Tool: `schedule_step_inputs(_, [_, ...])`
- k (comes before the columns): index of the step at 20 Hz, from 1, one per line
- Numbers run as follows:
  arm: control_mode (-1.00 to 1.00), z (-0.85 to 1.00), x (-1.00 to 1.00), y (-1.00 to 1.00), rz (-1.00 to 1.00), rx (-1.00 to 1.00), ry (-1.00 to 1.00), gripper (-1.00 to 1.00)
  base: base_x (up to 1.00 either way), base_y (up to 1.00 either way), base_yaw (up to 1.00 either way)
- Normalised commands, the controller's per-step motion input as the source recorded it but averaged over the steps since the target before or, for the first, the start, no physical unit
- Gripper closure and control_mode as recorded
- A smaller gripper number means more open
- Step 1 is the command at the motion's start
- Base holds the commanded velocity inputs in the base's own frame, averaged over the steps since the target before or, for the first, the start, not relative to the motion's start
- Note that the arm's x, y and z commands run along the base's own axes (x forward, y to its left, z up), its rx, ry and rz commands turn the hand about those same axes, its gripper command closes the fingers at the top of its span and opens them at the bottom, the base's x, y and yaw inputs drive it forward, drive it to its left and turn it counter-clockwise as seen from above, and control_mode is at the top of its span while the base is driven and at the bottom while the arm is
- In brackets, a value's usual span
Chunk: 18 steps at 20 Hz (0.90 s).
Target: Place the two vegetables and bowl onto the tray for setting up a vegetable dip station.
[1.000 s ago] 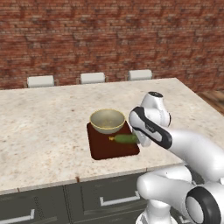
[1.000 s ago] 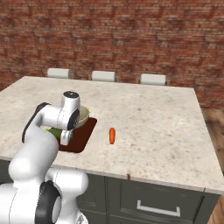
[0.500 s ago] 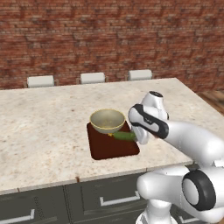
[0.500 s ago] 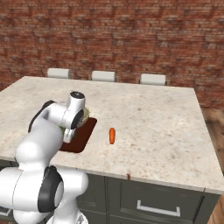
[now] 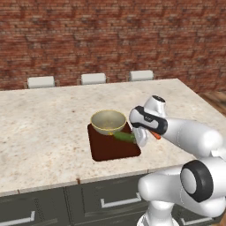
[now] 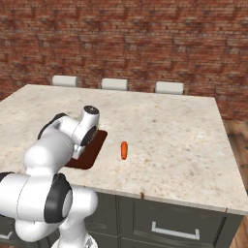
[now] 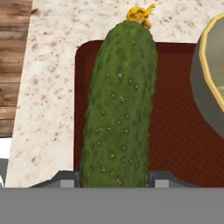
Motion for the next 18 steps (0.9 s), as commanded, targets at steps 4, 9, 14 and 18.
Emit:
schedule_step_inputs(4, [-1.00,-0.10,0.04,0.03,-0.02,0.06,0.00,1.00,0.00,0.00,0.00])
schedule_step_inputs(9, [-1.00,-0.04,0.07,0.07,0.00,0.02,0.00,1.00,0.00,0.00,0.00])
schedule_step_inputs(14, [-1.00,0.00,0.06,0.09,0.00,0.00,0.00,1.00,0.00,0.00,0.00])
schedule_step_inputs(18, [-1.00,0.00,0.06,0.11,0.00,0.00,0.00,1.00,0.00,0.00,0.00])
